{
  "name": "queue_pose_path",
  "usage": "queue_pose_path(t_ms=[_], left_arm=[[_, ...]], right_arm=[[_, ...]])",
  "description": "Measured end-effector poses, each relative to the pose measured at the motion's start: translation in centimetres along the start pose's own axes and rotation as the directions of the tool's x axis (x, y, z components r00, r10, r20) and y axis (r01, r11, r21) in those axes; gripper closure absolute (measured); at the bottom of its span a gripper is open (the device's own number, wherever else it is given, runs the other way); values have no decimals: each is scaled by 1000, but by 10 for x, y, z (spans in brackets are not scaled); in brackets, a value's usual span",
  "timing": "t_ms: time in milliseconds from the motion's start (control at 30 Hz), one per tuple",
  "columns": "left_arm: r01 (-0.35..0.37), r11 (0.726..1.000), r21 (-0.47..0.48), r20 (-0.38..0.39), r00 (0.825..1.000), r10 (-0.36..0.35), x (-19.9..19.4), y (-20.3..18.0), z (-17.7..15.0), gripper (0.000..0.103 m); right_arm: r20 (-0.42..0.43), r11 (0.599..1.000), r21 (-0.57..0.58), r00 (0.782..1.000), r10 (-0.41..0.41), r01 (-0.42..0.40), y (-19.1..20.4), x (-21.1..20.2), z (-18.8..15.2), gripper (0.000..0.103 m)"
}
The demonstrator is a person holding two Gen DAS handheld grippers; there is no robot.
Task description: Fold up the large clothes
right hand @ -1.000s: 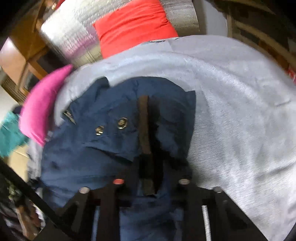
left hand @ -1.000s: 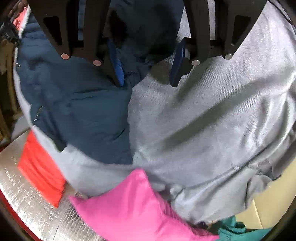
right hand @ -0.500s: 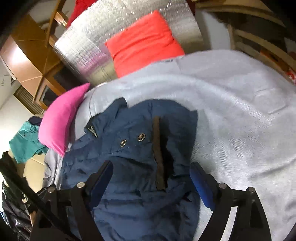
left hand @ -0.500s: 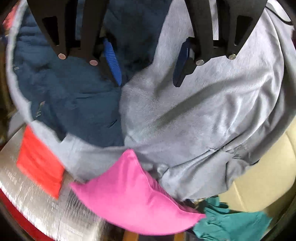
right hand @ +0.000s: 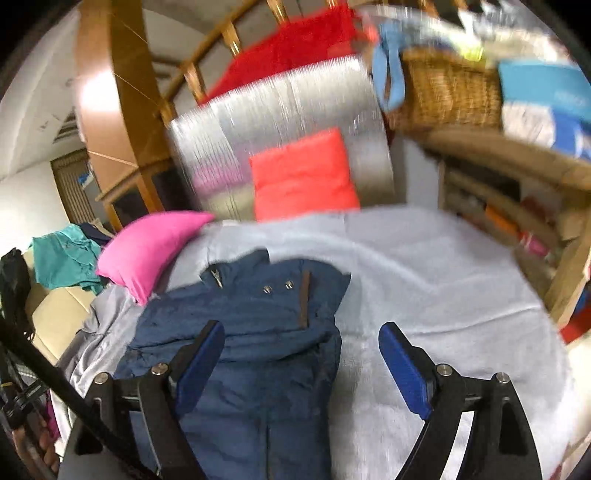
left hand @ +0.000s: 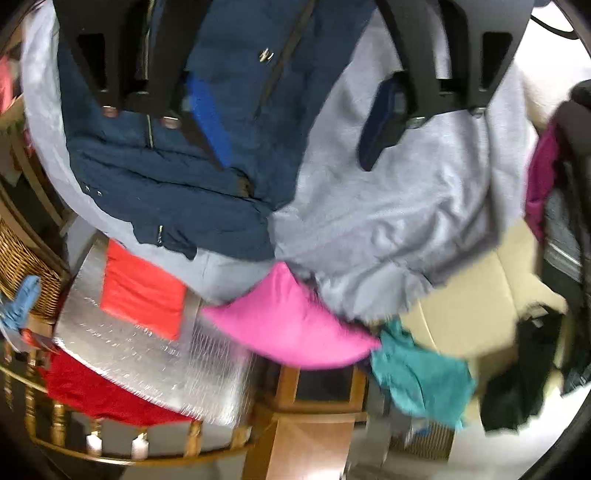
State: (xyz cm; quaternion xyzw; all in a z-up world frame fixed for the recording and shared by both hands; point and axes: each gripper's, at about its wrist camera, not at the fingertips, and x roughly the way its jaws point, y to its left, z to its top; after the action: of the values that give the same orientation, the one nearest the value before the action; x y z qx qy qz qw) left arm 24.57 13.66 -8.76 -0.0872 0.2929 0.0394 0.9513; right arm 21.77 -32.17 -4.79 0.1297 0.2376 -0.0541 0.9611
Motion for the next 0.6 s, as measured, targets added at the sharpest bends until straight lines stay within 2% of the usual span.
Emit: queue_pose_path(t_ms=[67, 167, 233, 300, 333, 400, 433, 500, 533, 600], left_arm=[[-41, 999, 25, 22, 999, 41, -19, 4, -14, 20], [-24, 999, 33, -28, 999, 25, -22, 9, -31, 20], [3, 999, 40, -86, 996, 0, -14, 12, -38, 20], [22, 999, 40, -147, 989, -16, -5, 12, -45, 20], [29, 999, 35, -171, 985, -22, -1, 12, -47, 20], [24, 999, 28, -204, 979, -18, 4, 13, -53, 20], [2, 999, 39, -213, 977, 7, 5, 13, -56, 20], [-69, 994, 90, -226, 970, 88, 6, 13, -64, 20], [-86, 992, 96, -246, 963, 107, 9, 16, -66, 20], [-54, 997, 50, -320, 945, 68, 17, 26, -69, 20]], right_arm=[[36, 1000, -4, 999, -10, 10, 10, -25, -16, 9], [12, 1000, 14, 1000, 18, -18, 22, -47, -44, 7], [-68, 1000, 6, 997, 31, -31, 27, -46, -63, 7], [-178, 998, -59, 983, -42, 31, 31, -37, -82, 7], [-242, 997, -70, 968, -61, 46, 27, -29, -90, 7], [-349, 999, -28, 936, -45, 38, 15, -14, -99, 7], [-406, 999, 6, 913, -30, 36, 9, -6, -104, 7], [-497, 993, 63, 866, -52, 96, -7, 8, -113, 7], [-529, 989, 102, 848, -35, 104, -14, 11, -118, 7], [-567, 984, 165, 823, 41, 64, -20, 16, -128, 11]])
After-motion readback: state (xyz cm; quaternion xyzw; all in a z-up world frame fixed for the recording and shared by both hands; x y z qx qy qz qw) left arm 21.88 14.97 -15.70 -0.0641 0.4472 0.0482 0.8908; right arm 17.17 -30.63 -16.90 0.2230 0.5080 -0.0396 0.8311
